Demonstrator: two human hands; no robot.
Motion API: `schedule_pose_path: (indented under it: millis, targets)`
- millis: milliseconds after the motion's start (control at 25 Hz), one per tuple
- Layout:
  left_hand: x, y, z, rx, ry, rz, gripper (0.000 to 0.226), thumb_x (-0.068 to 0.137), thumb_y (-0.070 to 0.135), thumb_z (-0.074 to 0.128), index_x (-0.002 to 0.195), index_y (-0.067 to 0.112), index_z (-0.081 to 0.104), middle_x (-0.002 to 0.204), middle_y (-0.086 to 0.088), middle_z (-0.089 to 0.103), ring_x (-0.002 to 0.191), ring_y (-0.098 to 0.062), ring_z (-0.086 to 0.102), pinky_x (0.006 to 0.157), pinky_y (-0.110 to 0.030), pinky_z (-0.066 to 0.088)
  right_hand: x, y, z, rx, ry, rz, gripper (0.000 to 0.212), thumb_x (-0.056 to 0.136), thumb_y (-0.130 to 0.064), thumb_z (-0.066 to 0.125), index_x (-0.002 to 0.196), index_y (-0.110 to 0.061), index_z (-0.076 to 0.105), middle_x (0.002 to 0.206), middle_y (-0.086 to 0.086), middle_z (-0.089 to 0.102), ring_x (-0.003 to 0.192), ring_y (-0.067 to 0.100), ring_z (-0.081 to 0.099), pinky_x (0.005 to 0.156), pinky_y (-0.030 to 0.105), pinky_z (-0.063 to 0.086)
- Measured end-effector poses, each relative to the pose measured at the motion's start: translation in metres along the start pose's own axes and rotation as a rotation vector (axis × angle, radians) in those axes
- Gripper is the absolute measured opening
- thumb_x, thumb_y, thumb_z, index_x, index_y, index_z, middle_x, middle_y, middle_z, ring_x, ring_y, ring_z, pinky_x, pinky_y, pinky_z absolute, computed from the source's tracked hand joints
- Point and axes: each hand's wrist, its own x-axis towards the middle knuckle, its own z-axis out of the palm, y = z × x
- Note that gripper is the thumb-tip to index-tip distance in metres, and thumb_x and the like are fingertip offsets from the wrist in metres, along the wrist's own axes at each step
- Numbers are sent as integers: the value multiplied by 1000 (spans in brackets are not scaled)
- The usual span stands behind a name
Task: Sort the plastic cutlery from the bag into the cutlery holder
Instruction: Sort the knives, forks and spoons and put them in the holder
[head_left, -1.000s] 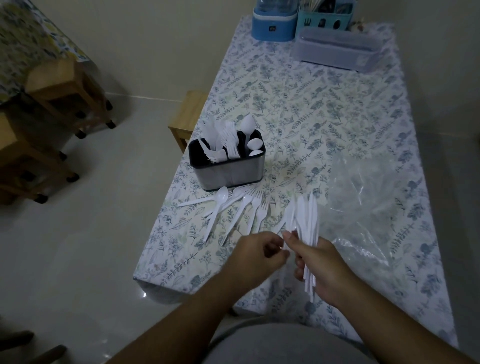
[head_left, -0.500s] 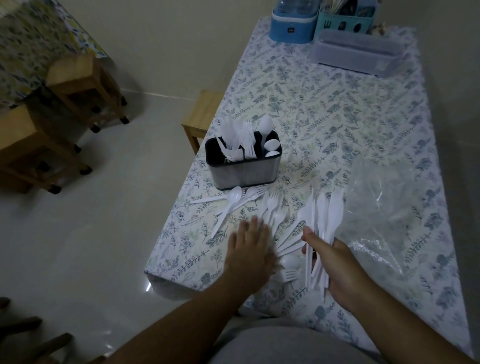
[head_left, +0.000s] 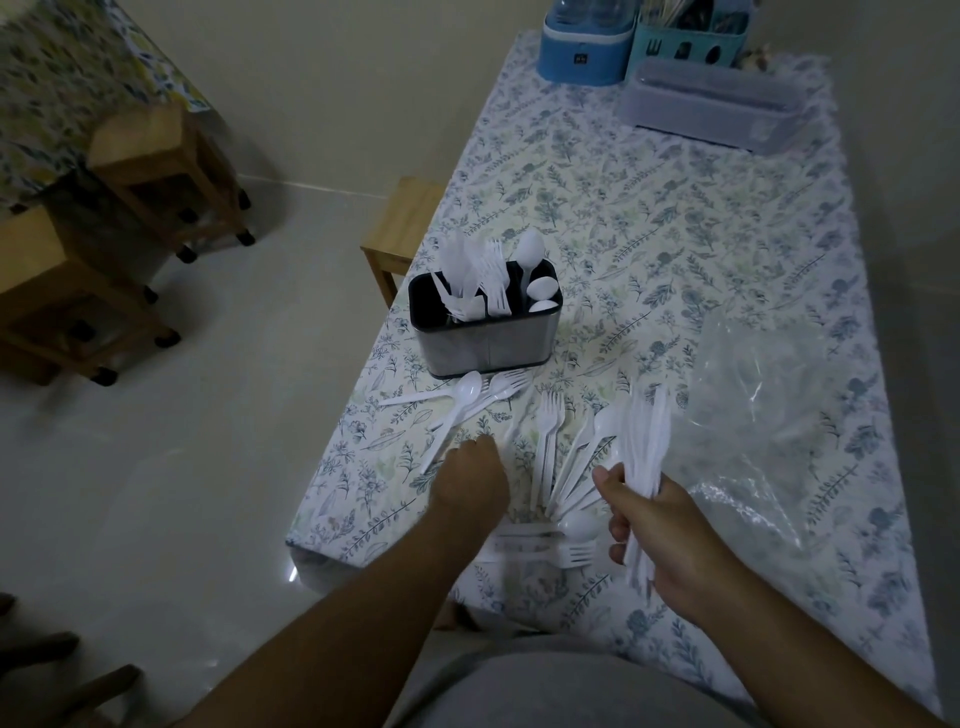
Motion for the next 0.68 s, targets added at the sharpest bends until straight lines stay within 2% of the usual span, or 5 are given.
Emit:
schedule_pose_path:
  millis: [120,320,480,560,680]
  targets:
    - [-20,14,-13,-235,-7,74,13,101,19,46,99,13,57,85,0,62,75,-15,61,65,-24,52,4,0,3,-53,40,-17,22,90,-33,75,98,-14,68,51,3,51,52,21,51,74,42,46]
    - [-60,41,-19,-482,-168,529,10,100,22,51,94,18,59,81,2,61,70,-10,57,66,-33,50,6,-1,11,-87,45,-46,33,88,-36,76,83,-5,68,53,7,52,49,21,51,62,37,46]
    - [-34,19,-4,-225,-56,316,29,98,28,50,125,20,57,125,-2,58,118,-16,48,101,-40,47,6,-5,-4,-88,125,-31,36,87,-42,76,81,-6,76,60,5,53,54,21,51,63,37,45]
    - [-24,16,4,-19,-119,352,55,99,34,47,150,19,34,157,-7,32,145,-28,26,116,-49,32,5,-6,-12,-88,176,-42,36,89,-42,74,78,-8,75,72,5,62,66,20,58,65,33,45]
    - [-19,15,20,234,-187,518,64,102,50,32,158,30,7,167,-4,-1,153,-32,-2,120,-51,8,7,-4,-26,-9,191,-23,38,89,-40,74,64,-13,65,69,5,62,70,26,59,75,37,48]
